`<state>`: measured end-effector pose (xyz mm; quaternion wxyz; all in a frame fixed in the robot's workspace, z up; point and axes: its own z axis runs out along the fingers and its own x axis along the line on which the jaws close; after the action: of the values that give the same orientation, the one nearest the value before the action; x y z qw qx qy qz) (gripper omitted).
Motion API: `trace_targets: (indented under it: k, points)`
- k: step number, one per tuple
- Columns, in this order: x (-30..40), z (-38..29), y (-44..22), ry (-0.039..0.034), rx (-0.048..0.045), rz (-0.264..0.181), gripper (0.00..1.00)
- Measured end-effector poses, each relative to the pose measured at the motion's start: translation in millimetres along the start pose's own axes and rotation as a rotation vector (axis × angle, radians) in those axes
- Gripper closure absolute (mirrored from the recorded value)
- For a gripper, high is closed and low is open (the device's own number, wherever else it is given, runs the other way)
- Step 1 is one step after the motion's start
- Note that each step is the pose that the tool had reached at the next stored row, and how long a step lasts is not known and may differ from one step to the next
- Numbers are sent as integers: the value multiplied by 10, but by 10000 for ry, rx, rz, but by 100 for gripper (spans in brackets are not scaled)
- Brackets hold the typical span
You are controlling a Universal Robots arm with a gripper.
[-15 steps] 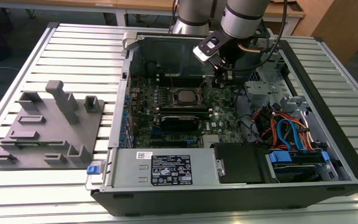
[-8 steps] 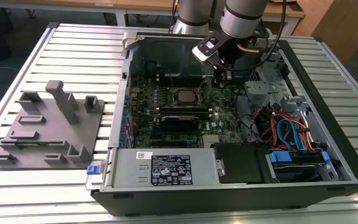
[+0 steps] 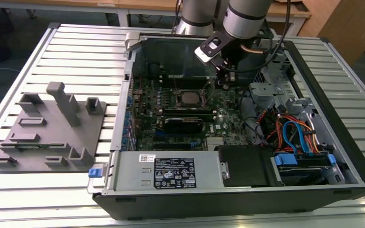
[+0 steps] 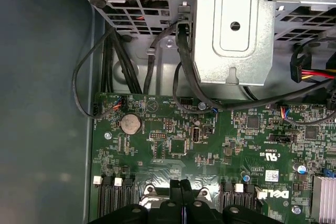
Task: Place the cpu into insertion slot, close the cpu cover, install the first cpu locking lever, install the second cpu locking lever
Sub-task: 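Close the cpu cover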
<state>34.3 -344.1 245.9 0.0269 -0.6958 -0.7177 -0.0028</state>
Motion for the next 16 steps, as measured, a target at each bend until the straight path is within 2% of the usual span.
trace_targets:
  k: [16]
  points:
    - [1, 2, -39, 0, 0, 2, 89]
